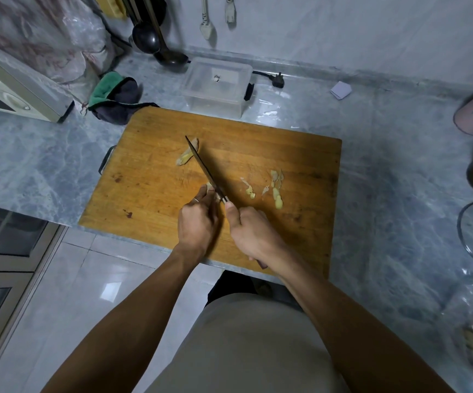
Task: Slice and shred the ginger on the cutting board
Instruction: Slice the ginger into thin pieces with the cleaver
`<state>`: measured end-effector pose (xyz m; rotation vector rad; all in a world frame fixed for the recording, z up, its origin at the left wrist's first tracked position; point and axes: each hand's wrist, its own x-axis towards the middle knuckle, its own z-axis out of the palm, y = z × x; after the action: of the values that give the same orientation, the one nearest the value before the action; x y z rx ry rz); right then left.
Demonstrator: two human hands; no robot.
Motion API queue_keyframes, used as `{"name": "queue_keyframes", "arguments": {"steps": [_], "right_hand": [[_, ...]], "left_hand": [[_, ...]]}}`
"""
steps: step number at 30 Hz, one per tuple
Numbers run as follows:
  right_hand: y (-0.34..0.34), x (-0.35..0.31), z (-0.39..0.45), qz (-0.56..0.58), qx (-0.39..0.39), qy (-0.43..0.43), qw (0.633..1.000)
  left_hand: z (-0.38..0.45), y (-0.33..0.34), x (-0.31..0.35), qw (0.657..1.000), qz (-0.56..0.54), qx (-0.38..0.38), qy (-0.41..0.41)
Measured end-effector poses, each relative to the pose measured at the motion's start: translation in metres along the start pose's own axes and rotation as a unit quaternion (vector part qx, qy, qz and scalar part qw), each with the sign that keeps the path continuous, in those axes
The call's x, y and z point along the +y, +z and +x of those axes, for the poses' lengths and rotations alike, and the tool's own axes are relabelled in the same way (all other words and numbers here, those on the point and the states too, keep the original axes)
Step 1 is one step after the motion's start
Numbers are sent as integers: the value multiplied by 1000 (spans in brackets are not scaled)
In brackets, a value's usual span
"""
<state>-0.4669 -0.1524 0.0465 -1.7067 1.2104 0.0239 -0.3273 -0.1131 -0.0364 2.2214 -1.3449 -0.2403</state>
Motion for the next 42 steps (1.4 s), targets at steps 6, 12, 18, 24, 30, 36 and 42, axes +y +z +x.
{"name": "queue_keyframes", "arguments": {"steps": [6, 12, 18, 24, 30, 36, 42], "right_hand": [[14, 4, -2, 13, 15, 3, 1000], [9, 14, -7, 31, 49, -12, 998], [-12, 44, -29, 80, 86, 38, 992], [-20, 47, -37, 91, 104, 39, 990], [-6, 39, -31, 108, 69, 35, 991], [-22, 57, -31, 141, 96, 75, 983], [-30, 59, -35, 123, 93, 40, 987]], "left_hand": [[1, -4, 0, 1000, -14, -15, -11], [-1, -9, -4, 999, -49, -10, -2], [-7, -11, -5, 995, -91, -16, -23], [-11, -4, 7, 991, -129, -11, -27], [-14, -3, 18, 988, -145, -5, -42], [-16, -2, 17, 984, -157, -10, -79], [-18, -7, 13, 981, -172, -4, -95]]}}
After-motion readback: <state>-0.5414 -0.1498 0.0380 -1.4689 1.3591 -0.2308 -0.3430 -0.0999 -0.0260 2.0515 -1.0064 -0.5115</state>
